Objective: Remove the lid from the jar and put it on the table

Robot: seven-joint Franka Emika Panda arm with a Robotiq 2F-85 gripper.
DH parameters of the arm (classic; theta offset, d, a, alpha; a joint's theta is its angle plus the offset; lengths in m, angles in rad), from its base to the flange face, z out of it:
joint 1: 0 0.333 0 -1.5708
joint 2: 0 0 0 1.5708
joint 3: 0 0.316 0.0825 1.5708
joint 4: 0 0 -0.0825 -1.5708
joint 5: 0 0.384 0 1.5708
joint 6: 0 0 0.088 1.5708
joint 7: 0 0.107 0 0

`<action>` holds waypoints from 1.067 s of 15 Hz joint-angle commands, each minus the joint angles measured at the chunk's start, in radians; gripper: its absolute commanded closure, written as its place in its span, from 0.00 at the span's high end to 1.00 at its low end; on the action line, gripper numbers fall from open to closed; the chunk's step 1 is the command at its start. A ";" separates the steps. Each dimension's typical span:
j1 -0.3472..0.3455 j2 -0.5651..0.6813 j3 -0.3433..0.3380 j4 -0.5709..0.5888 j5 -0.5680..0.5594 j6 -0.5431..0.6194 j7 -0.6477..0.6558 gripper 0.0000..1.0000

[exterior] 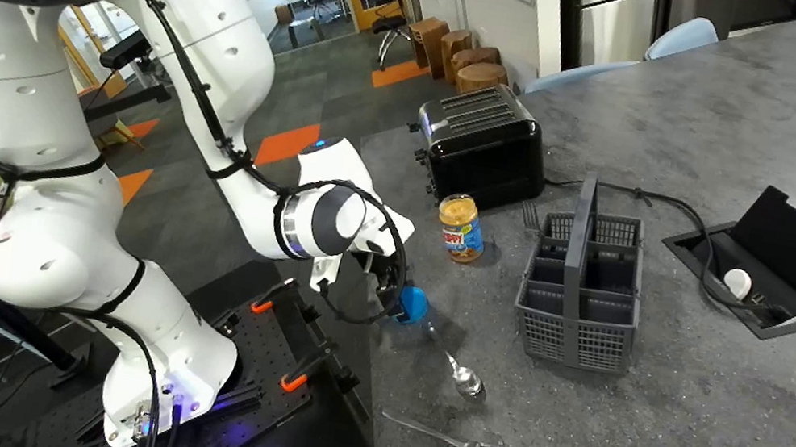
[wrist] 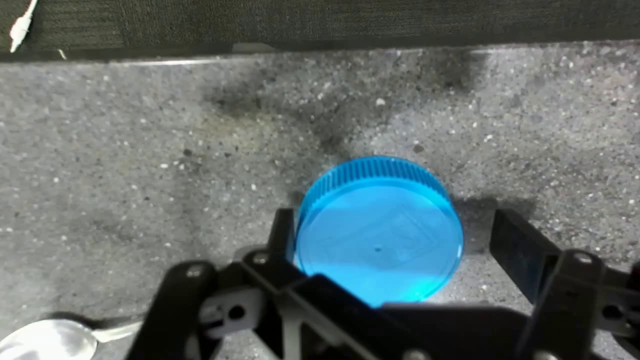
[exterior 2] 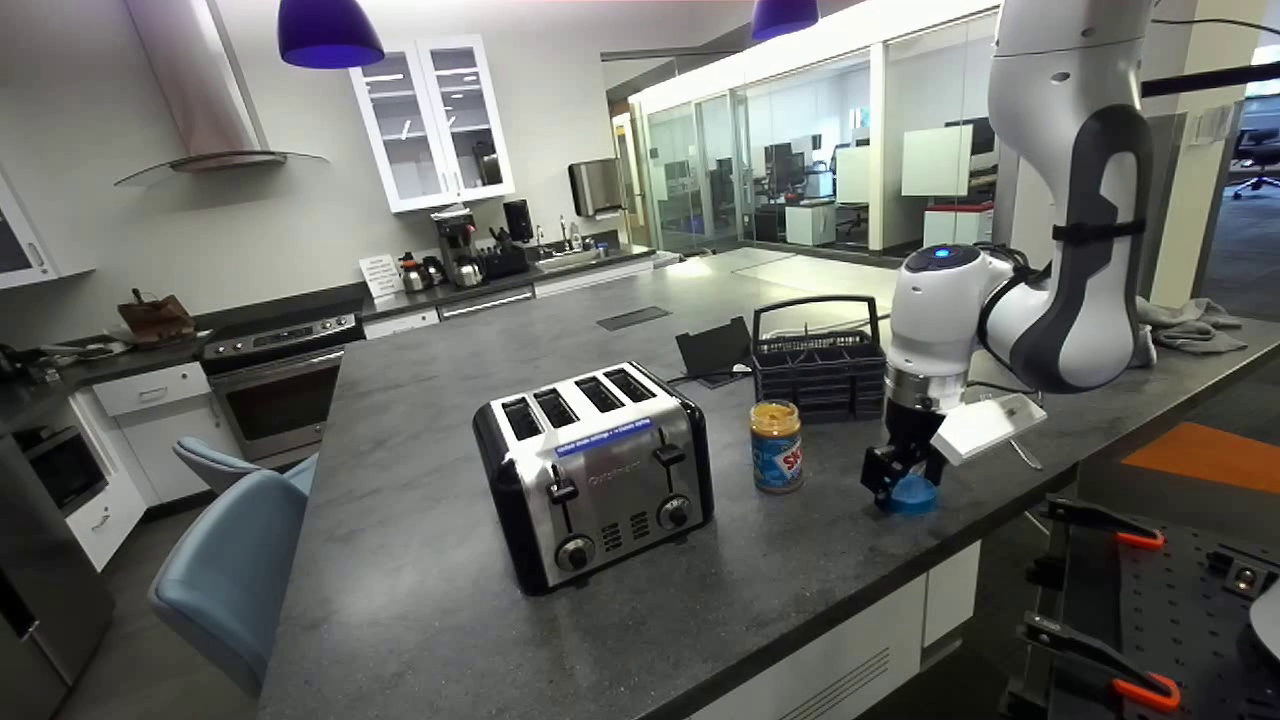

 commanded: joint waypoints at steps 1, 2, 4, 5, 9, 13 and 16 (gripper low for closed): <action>-0.042 -0.074 0.036 -0.073 0.011 0.027 -0.024 1.00; -0.051 -0.097 0.047 -0.089 0.013 0.020 -0.025 1.00; -0.059 -0.146 0.068 -0.119 0.028 -0.009 -0.016 1.00; -0.058 -0.177 0.070 -0.130 0.026 -0.015 -0.011 1.00; -0.090 -0.188 0.126 -0.066 -0.030 -0.038 0.071 1.00; -0.158 -0.177 0.226 -0.069 0.044 -0.047 0.016 1.00; -0.235 -0.183 0.339 -0.066 0.130 -0.097 -0.008 1.00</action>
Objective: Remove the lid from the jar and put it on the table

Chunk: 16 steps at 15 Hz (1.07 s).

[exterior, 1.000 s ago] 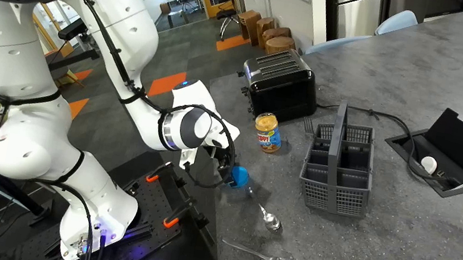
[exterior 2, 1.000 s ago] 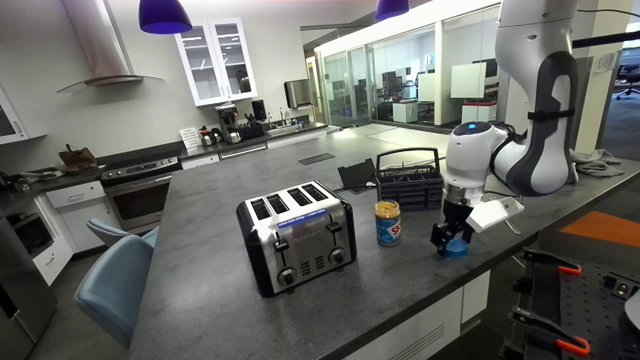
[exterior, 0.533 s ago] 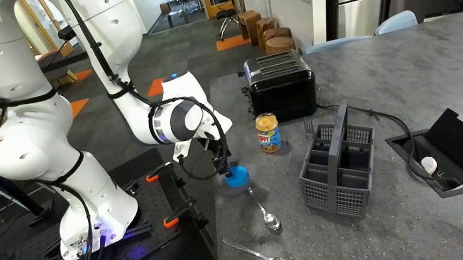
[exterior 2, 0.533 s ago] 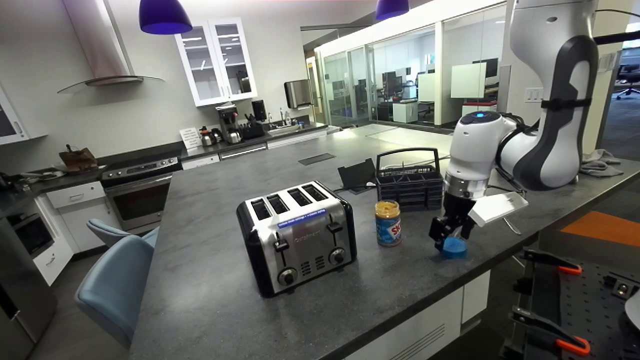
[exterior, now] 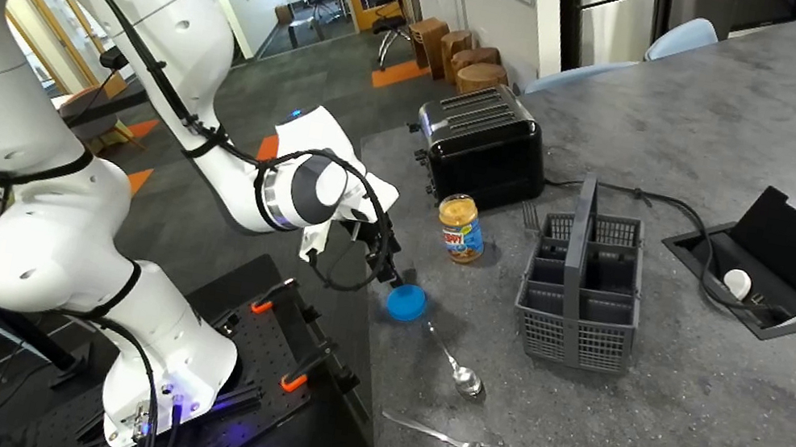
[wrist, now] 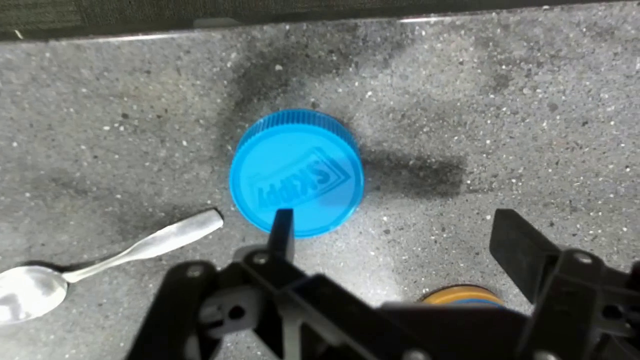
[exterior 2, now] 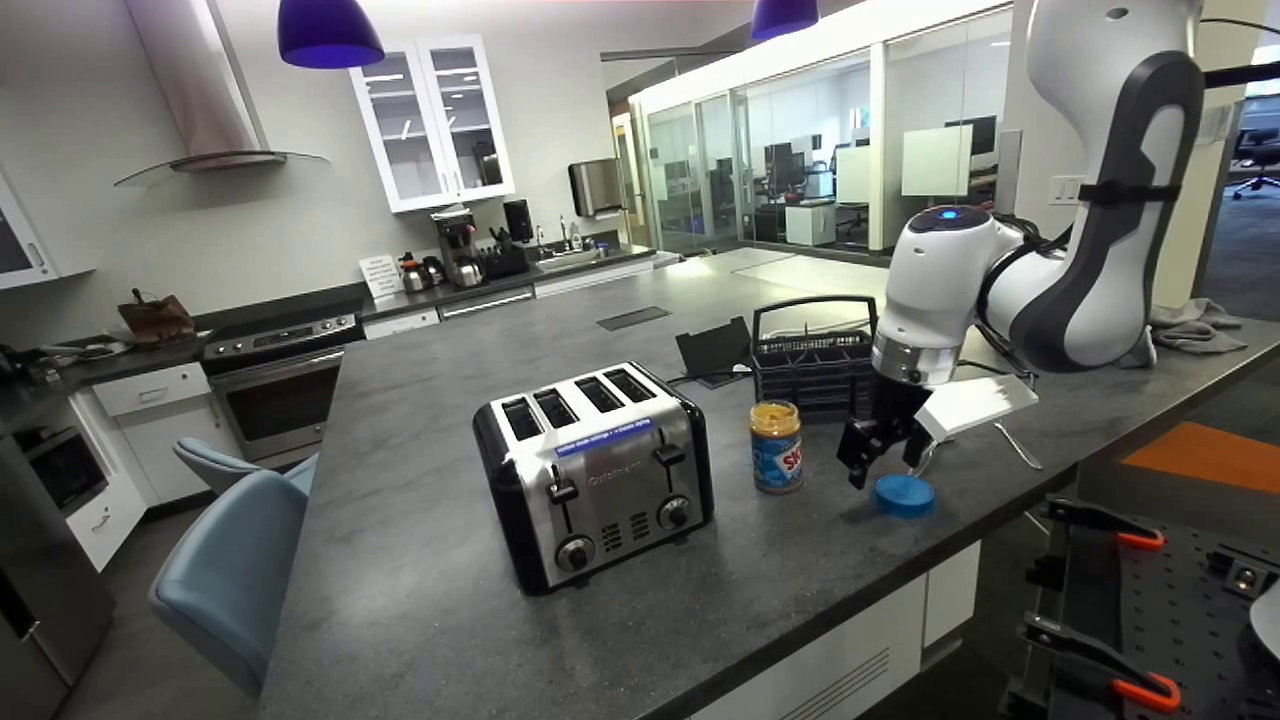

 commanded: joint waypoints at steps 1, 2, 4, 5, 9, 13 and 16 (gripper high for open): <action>-0.101 -0.021 0.139 0.000 0.120 -0.092 -0.061 1.00; -0.133 -0.020 0.184 0.000 0.180 -0.105 -0.099 1.00; -0.195 -0.047 0.286 -0.017 0.350 -0.155 -0.224 1.00; -0.223 -0.058 0.337 -0.008 0.435 -0.192 -0.278 1.00; -0.297 -0.168 0.508 -0.009 0.806 -0.342 -0.550 1.00; -0.035 -0.356 0.291 0.045 1.068 -0.593 -0.764 1.00; 0.071 -0.506 0.147 0.098 0.999 -0.825 -0.752 1.00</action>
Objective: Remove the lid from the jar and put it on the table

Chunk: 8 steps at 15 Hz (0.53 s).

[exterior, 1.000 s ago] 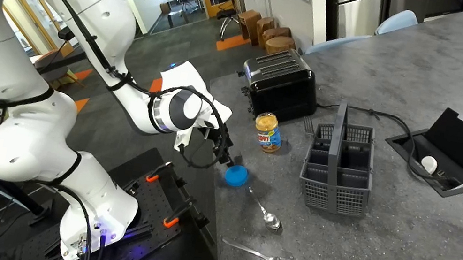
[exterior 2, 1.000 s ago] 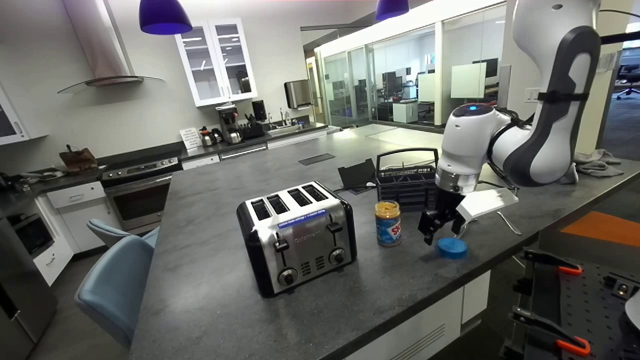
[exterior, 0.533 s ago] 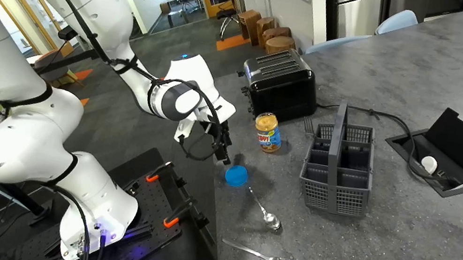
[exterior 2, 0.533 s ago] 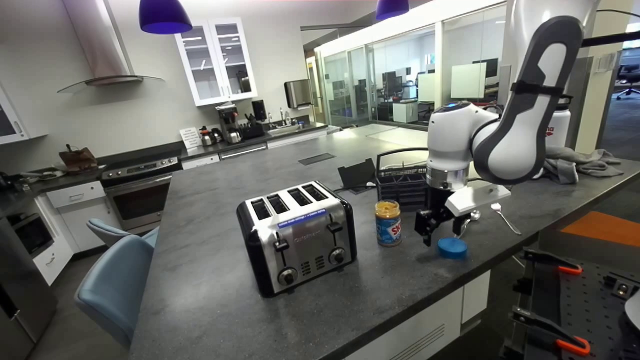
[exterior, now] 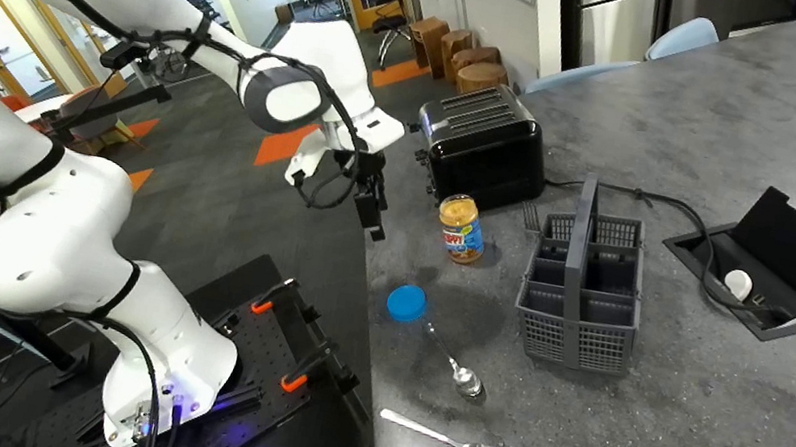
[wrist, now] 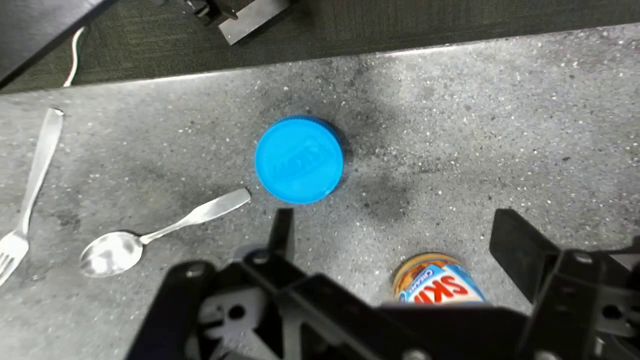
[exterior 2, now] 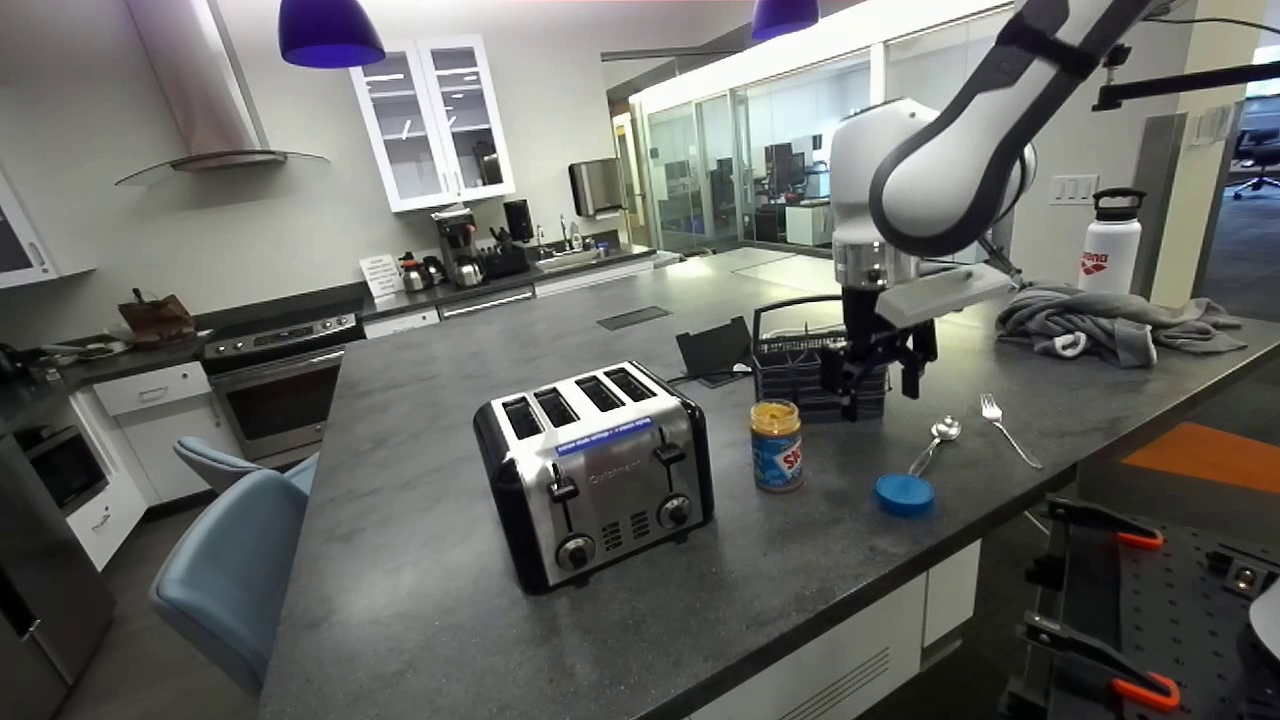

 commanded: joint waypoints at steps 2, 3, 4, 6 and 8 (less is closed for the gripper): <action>0.113 -0.253 -0.159 0.083 -0.063 -0.350 -0.019 1.00; 0.121 -0.288 -0.175 0.111 -0.080 -0.418 -0.020 1.00; 0.126 -0.308 -0.187 0.139 -0.093 -0.470 -0.022 1.00; 0.132 -0.351 -0.202 0.181 -0.117 -0.549 -0.020 1.00; 0.134 -0.374 -0.208 0.203 -0.136 -0.585 -0.021 1.00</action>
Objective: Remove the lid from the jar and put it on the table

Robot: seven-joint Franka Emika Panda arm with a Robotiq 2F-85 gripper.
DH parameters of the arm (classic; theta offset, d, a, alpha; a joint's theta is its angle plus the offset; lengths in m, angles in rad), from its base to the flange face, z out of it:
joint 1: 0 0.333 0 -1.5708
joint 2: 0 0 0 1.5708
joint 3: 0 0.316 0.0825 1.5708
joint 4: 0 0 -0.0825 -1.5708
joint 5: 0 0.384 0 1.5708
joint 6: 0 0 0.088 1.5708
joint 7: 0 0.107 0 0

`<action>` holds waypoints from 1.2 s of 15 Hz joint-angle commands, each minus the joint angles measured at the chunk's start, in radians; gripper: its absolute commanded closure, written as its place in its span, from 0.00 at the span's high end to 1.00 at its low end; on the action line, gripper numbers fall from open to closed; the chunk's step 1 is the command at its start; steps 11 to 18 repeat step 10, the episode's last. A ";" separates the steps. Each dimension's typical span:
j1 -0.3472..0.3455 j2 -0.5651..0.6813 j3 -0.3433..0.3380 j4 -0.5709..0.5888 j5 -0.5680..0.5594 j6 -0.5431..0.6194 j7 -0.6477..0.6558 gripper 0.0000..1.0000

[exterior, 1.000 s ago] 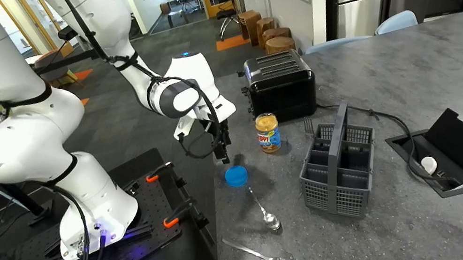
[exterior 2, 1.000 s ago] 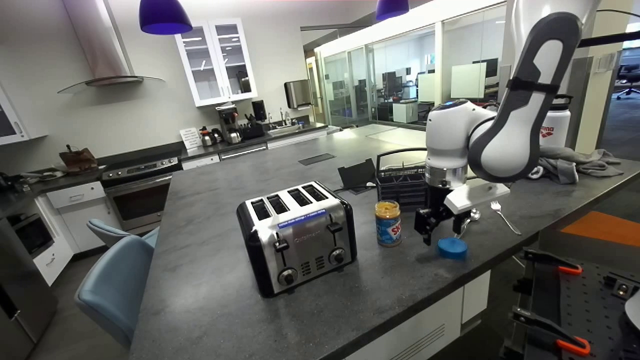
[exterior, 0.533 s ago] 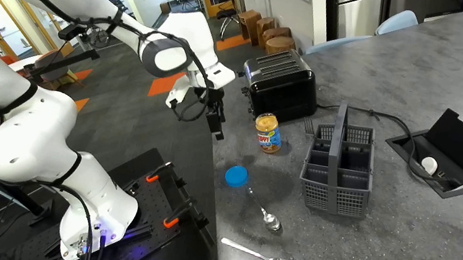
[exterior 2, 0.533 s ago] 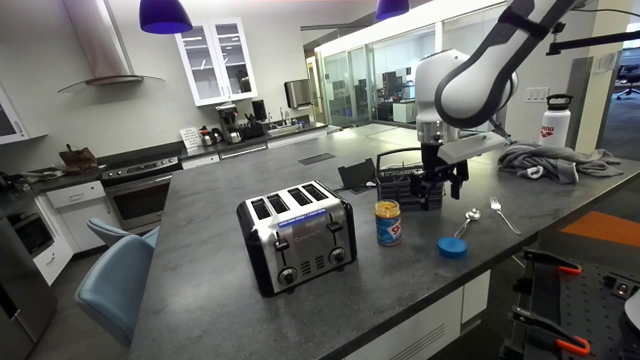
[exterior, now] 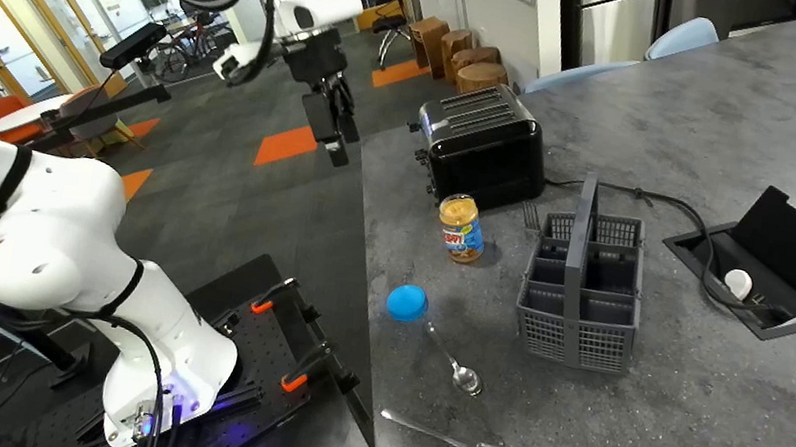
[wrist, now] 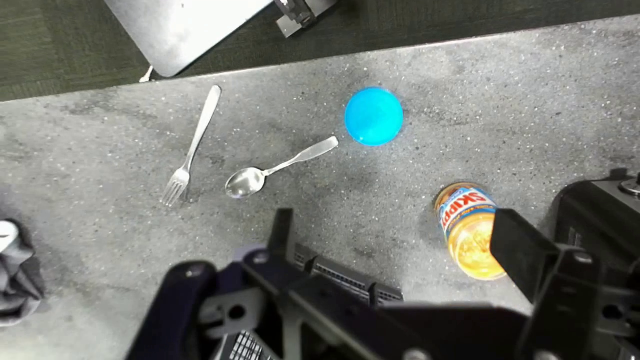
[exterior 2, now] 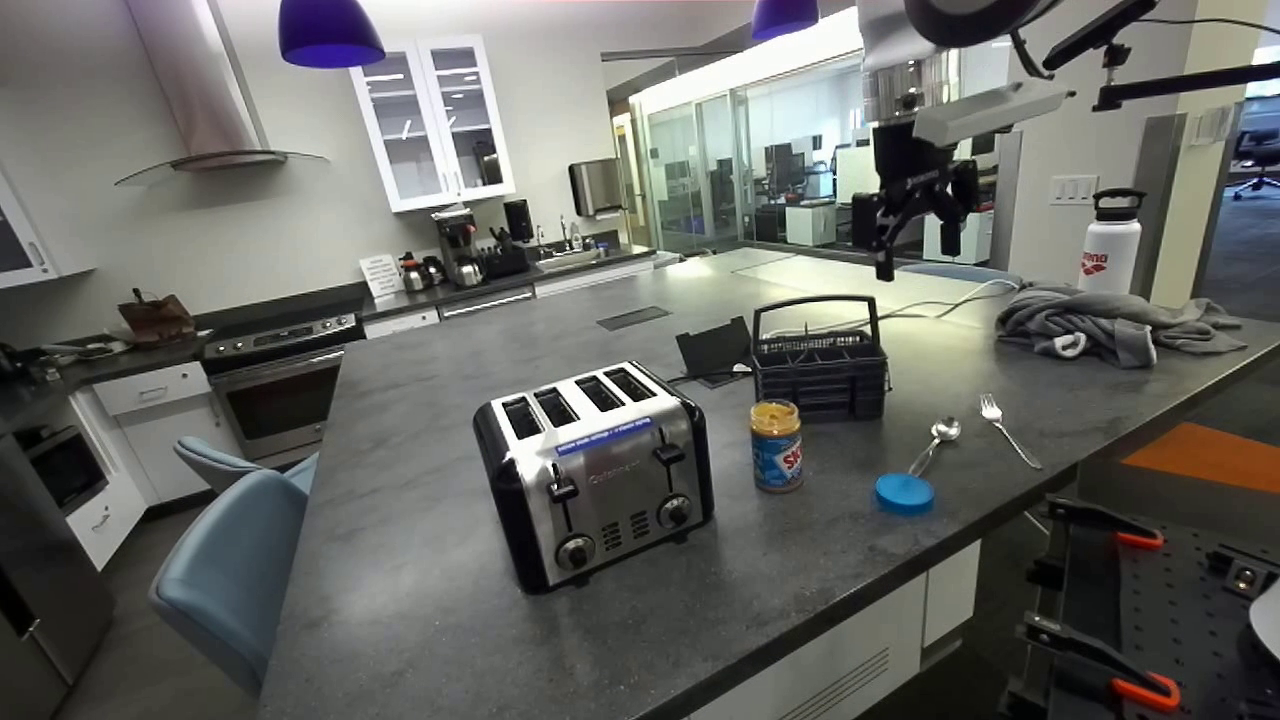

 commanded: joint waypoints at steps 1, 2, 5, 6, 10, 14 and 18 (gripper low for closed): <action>0.019 -0.015 -0.020 0.013 -0.017 -0.024 0.007 1.00; 0.019 -0.026 -0.021 0.020 -0.022 -0.035 0.007 1.00; 0.020 -0.032 -0.022 0.022 -0.024 -0.040 0.007 1.00; 0.021 -0.031 -0.022 0.022 -0.024 -0.040 0.007 1.00; 0.022 -0.031 -0.022 0.022 -0.024 -0.040 0.007 1.00; 0.022 -0.031 -0.022 0.022 -0.024 -0.040 0.007 1.00; 0.022 -0.031 -0.022 0.022 -0.024 -0.040 0.007 1.00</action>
